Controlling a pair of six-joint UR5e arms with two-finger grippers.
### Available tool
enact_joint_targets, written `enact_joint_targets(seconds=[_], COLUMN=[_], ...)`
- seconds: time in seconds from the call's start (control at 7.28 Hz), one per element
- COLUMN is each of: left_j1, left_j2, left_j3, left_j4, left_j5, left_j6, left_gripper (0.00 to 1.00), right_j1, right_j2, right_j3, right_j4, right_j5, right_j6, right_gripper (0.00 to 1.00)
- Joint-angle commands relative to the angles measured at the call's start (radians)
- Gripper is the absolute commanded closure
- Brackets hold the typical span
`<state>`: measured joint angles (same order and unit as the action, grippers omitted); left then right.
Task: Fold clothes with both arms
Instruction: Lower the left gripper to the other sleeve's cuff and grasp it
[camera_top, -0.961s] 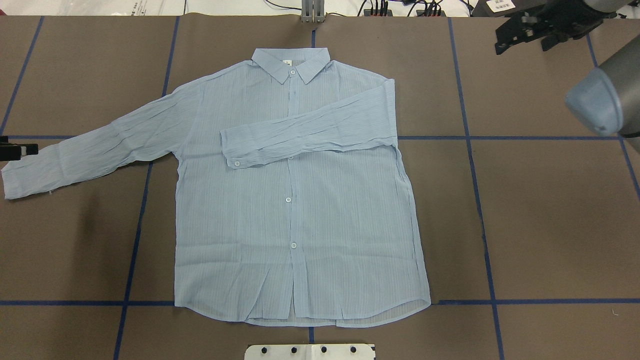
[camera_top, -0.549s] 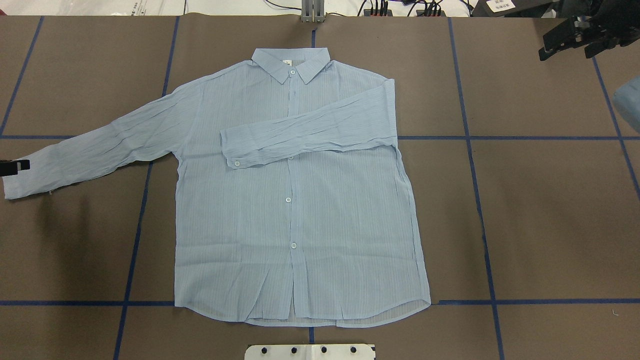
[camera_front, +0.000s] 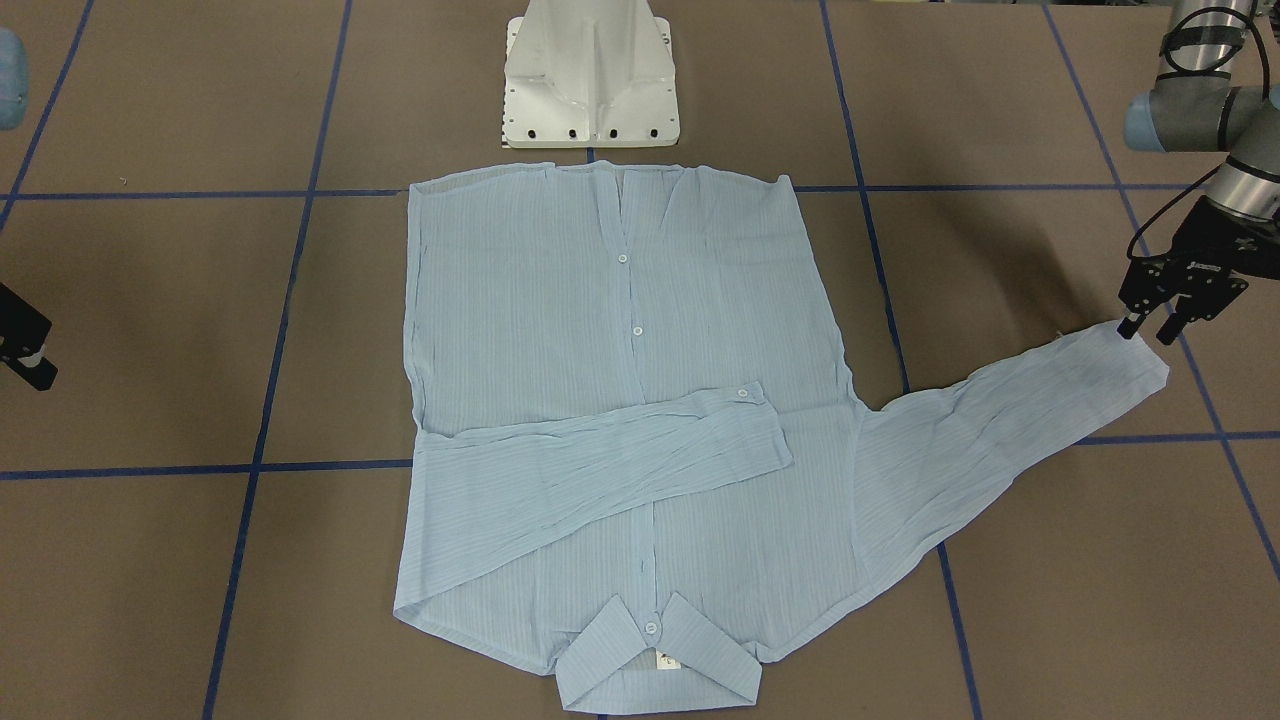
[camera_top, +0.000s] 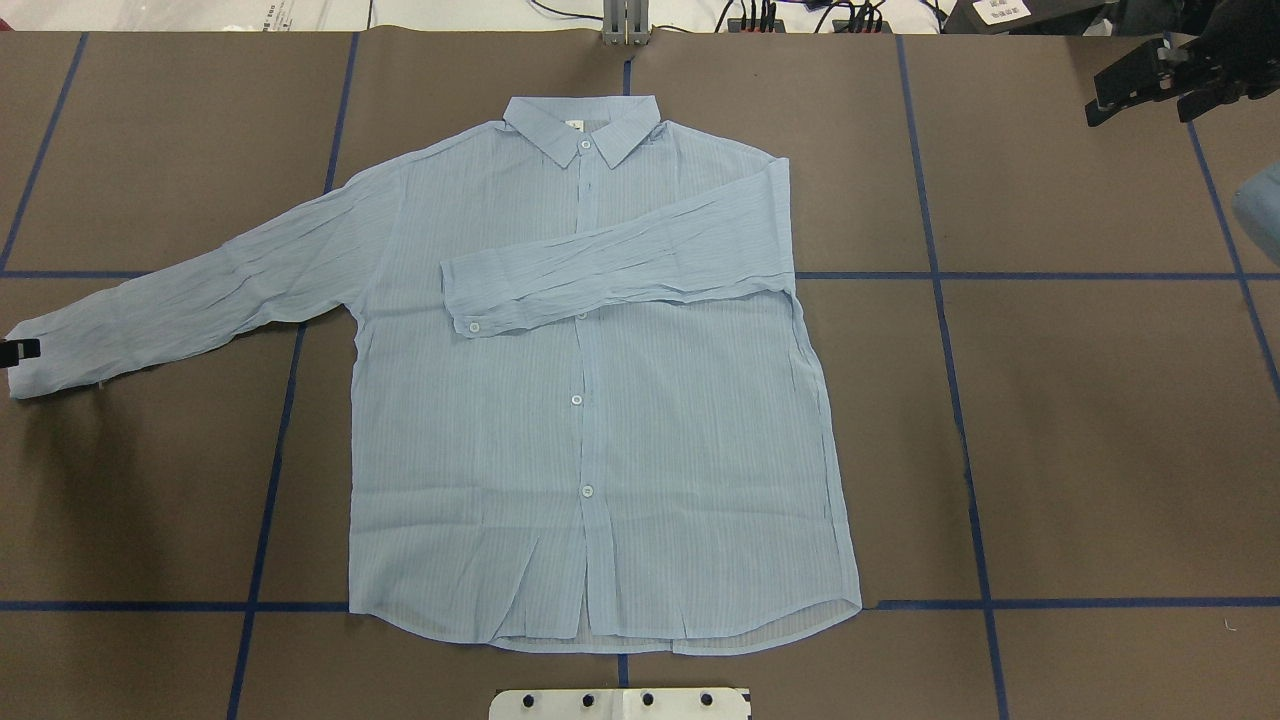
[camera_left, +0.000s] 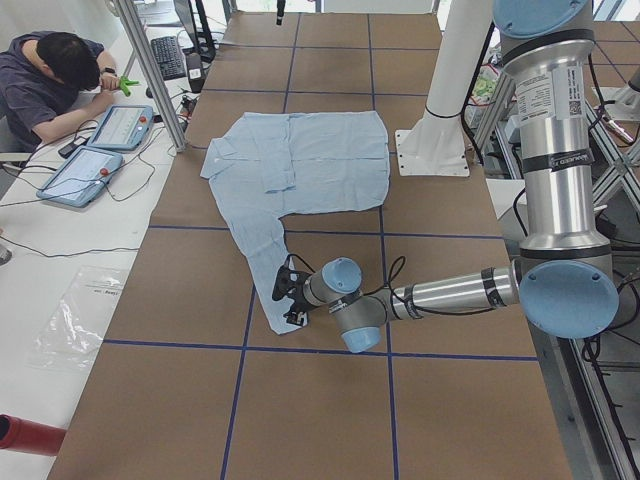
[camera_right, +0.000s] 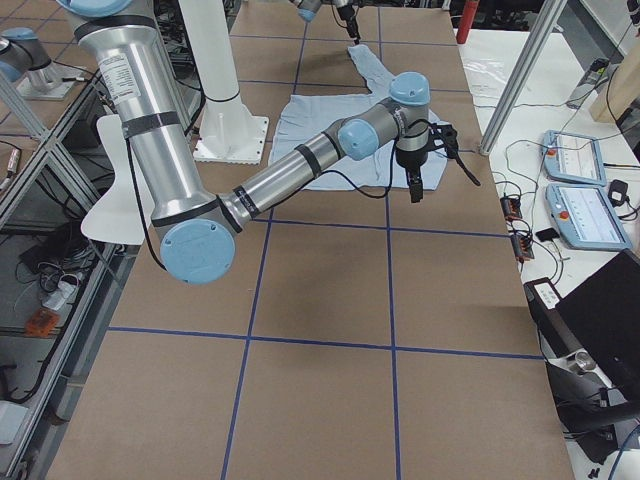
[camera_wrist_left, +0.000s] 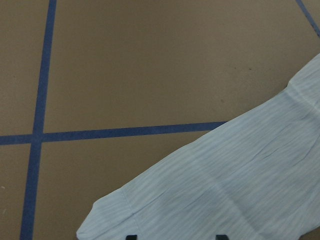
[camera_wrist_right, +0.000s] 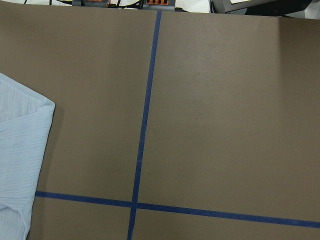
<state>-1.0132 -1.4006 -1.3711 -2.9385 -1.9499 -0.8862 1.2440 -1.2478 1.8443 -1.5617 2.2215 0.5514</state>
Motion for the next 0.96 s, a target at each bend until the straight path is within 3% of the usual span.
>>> enact_joint_targets(seconds=[0.0,0.82], left_j1=[0.015,0.062], left_j2=[0.002,0.031], left_j3=[0.010,0.023], left_j4=[-0.001,-0.025], left_j5=[-0.004,-0.009], left_j6=[0.007,0.021], left_gripper=[0.38,0.38], right_j1=[0.000,0.000], right_j2=[-0.015,-0.022], right_j3=[-0.007,-0.007], right_j4=[0.026,0.026], right_j5=[0.000,-0.002], right_j6=[0.001,0.001], right_gripper=[0.00,0.00])
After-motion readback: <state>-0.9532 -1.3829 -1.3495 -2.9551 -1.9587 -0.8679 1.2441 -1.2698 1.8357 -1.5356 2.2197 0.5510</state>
